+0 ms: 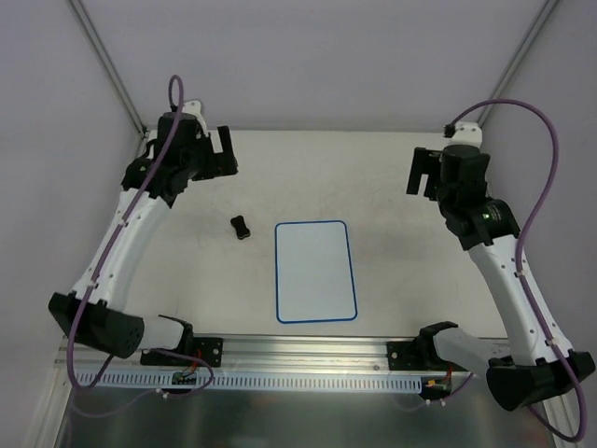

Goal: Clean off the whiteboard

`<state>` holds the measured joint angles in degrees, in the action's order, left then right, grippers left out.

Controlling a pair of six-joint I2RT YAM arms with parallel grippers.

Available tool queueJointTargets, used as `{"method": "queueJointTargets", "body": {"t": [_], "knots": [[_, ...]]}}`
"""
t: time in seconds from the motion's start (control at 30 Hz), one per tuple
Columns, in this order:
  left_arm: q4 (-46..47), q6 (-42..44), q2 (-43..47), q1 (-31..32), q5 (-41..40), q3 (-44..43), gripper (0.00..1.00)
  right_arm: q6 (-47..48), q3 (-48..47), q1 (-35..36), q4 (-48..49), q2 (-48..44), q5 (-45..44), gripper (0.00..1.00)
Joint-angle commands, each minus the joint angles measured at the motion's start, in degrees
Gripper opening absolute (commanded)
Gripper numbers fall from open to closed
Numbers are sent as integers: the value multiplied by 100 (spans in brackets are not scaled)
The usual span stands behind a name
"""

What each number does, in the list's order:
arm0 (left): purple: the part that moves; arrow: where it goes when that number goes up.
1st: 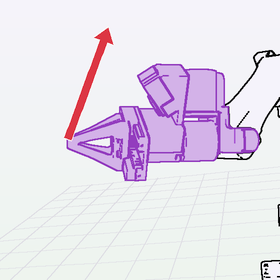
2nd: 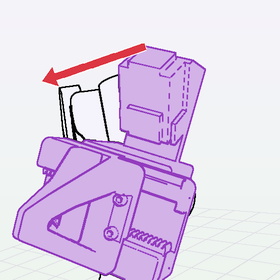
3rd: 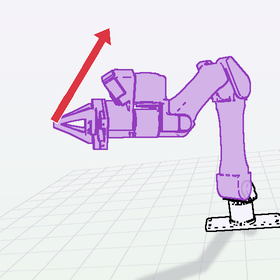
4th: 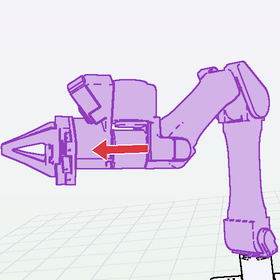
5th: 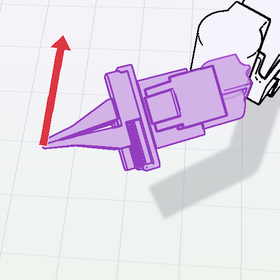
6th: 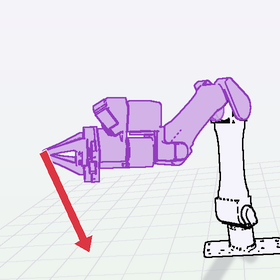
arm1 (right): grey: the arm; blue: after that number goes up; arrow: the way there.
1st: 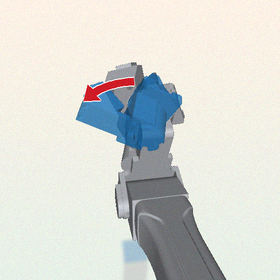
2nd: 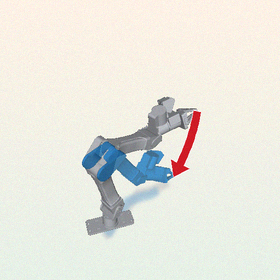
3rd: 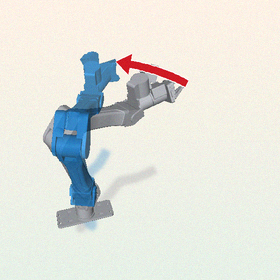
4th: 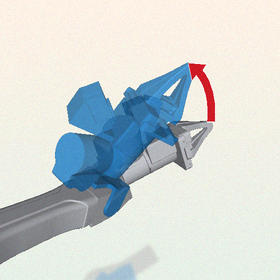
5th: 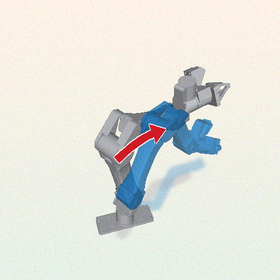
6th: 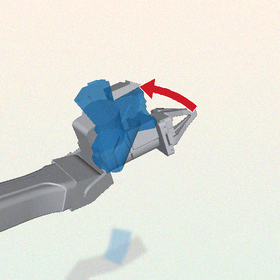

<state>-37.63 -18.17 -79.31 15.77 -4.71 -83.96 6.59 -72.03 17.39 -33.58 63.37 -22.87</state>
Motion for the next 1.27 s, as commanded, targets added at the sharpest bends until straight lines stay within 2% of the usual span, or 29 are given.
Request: {"method": "queueJointTargets", "body": {"t": [0.0, 0.2, 0.37, 0.53, 1.23], "knots": [[-140, 551, 775, -74, -748, -471, 99, 667, -644, -42, 36, -466, -1076, 99], [-140, 885, 1751, -74, -1479, -1113, 99, 1309, -1015, -51, 264, -940, -1562, 99], [-96, 1044, 2296, -65, -1735, -1587, 99, 1608, -875, -51, 817, -1389, -1369, 99], [10, 1088, 2656, -74, -1858, -1676, 99, 1661, -822, -43, 1055, -1600, -1123, 99], [326, 1176, 2974, -74, -1911, -1333, 99, 1486, -804, -43, 1196, -1512, -578, 99]]}}
